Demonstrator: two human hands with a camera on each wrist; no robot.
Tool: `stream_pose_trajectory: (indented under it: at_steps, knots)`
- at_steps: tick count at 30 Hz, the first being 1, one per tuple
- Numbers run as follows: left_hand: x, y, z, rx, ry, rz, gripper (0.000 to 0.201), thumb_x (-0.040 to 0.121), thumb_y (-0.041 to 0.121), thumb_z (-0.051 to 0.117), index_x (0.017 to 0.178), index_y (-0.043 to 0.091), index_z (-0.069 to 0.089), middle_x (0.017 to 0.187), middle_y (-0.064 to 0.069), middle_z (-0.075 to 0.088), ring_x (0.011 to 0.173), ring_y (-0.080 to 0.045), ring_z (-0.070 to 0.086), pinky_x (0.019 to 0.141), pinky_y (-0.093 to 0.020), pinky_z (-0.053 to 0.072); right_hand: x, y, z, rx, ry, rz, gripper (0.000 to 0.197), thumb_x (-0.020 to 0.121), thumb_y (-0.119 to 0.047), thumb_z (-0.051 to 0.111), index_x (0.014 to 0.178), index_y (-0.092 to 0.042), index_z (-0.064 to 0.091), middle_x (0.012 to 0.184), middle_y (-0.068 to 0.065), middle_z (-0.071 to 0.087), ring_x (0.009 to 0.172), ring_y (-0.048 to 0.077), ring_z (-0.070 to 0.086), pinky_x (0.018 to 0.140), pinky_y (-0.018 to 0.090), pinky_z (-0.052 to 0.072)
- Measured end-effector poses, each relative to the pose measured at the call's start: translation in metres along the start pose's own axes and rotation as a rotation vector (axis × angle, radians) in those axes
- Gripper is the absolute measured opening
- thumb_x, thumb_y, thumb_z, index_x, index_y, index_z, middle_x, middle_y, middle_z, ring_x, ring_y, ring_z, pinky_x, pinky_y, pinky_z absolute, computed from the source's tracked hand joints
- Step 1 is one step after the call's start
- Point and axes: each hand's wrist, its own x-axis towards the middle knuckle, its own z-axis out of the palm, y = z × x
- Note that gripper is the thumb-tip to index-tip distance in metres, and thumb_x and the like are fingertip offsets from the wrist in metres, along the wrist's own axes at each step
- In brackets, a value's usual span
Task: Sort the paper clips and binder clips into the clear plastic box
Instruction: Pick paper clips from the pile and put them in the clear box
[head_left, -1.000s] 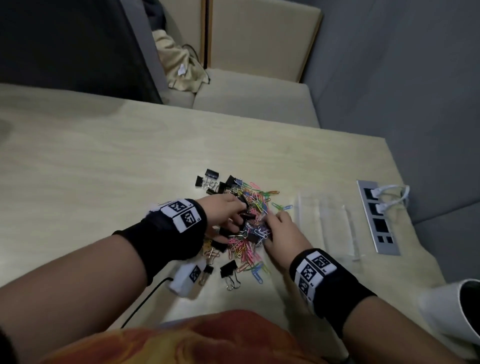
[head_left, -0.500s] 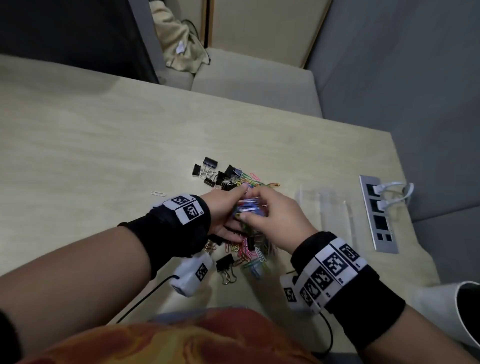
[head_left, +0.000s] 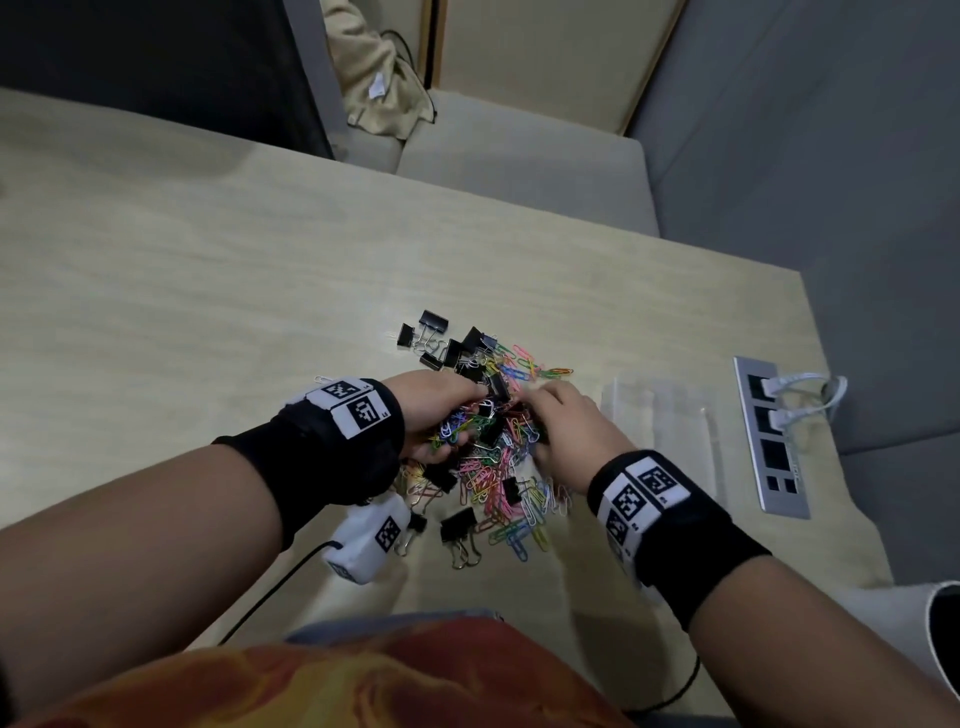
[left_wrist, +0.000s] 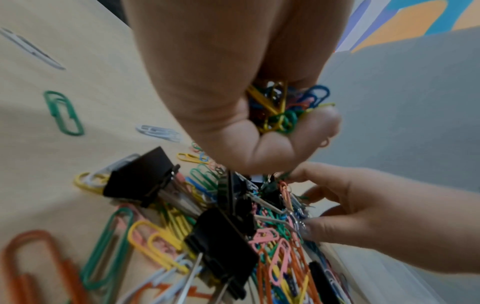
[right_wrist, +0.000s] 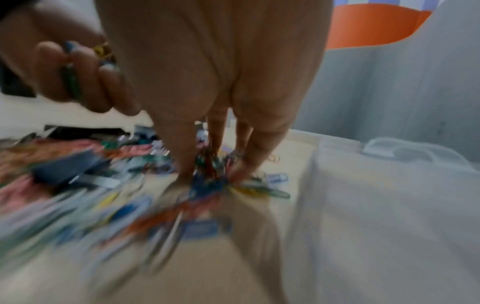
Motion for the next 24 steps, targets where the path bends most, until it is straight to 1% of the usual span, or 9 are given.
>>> stream_pose_trajectory:
  at_steps: [2,4,7,10,13,16,20,21,24]
  knots:
    - [0.0,0.0,0.0,0.008,-0.001,0.023,0.02,0.095,0.033,0.051,0.081,0.018,0.047,0.056,0.001,0.051,0.041,-0.007,0.048,0.037,-0.013,0.038,-0.007,0.0,0.009,0.059,0.097,0.014,0.038,0.086,-0.01,0.056,0.124,-0.017,0.05,0.122,0.008,0.044,0.101,0.028,0.053,0.088,0.038,0.048]
    - [0.0,0.0,0.001,0.005,-0.005,0.033,0.017,0.094,0.027,0.055,0.081,0.019,0.047,0.058,-0.001,0.054,0.049,-0.01,0.049,0.04,-0.015,0.041,-0.013,0.001,0.012,0.109,0.136,0.049,0.025,0.088,-0.01,0.054,0.112,-0.015,0.055,0.112,0.007,0.046,0.087,0.026,0.054,0.078,0.033,0.047]
    - [0.0,0.0,0.004,0.007,-0.007,0.039,0.01,0.092,0.021,0.057,0.087,0.018,0.049,0.068,-0.003,0.059,0.051,-0.01,0.054,0.043,-0.017,0.044,-0.015,0.005,0.006,0.21,0.139,0.156,0.012,0.086,-0.012,0.06,0.098,-0.017,0.061,0.103,0.003,0.052,0.083,0.019,0.053,0.072,0.024,0.039]
    - [0.0,0.0,0.007,0.009,-0.023,0.058,0.004,0.094,0.013,0.052,0.095,0.017,0.052,0.075,-0.005,0.059,0.055,-0.01,0.056,0.046,-0.018,0.048,-0.016,0.007,-0.007,0.375,0.229,0.263,0.01,0.082,-0.01,0.065,0.082,-0.02,0.062,0.095,0.001,0.064,0.073,0.013,0.057,0.061,0.023,0.043]
    - [0.001,-0.001,0.011,0.001,-0.035,0.075,0.013,0.095,0.008,0.046,0.098,0.016,0.057,0.076,-0.005,0.059,0.057,-0.01,0.057,0.049,-0.02,0.05,-0.021,-0.003,-0.021,0.526,0.306,0.235,0.01,0.082,-0.016,0.07,0.081,-0.022,0.062,0.092,-0.005,0.064,0.069,0.002,0.052,0.05,0.008,0.034]
    - [0.0,0.0,0.018,-0.064,-0.03,0.053,0.01,0.091,0.016,0.053,0.095,0.013,0.061,0.076,-0.006,0.062,0.059,-0.012,0.061,0.053,-0.024,0.053,-0.025,-0.024,-0.027,0.683,0.317,0.151,0.013,0.08,-0.019,0.073,0.083,-0.024,0.061,0.095,-0.008,0.064,0.078,0.007,0.059,0.059,0.011,0.04]
    - [0.006,-0.001,0.025,-0.163,0.037,0.053,0.05,0.087,0.056,0.054,0.112,0.013,0.06,0.094,-0.003,0.06,0.074,-0.014,0.059,0.053,-0.026,0.054,-0.028,-0.045,-0.031,0.796,0.192,0.096,0.033,0.081,-0.018,0.07,0.109,-0.02,0.052,0.106,-0.005,0.061,0.089,0.013,0.066,0.077,0.021,0.047]
    - [0.007,-0.001,0.025,-0.153,0.026,0.061,0.049,0.087,0.057,0.053,0.112,0.015,0.06,0.092,-0.002,0.06,0.073,-0.012,0.058,0.053,-0.025,0.053,-0.028,-0.047,-0.033,0.819,0.146,0.085,0.035,0.082,-0.015,0.068,0.111,-0.02,0.049,0.106,-0.005,0.06,0.091,0.013,0.066,0.08,0.024,0.049]
    - [0.007,-0.002,0.021,-0.102,-0.046,0.062,0.025,0.094,0.043,0.051,0.094,0.02,0.059,0.065,0.002,0.062,0.058,-0.007,0.058,0.051,-0.018,0.046,-0.022,-0.038,-0.038,0.841,0.093,0.077,0.03,0.08,-0.008,0.061,0.102,-0.023,0.047,0.102,-0.005,0.061,0.086,0.015,0.067,0.087,0.039,0.053]
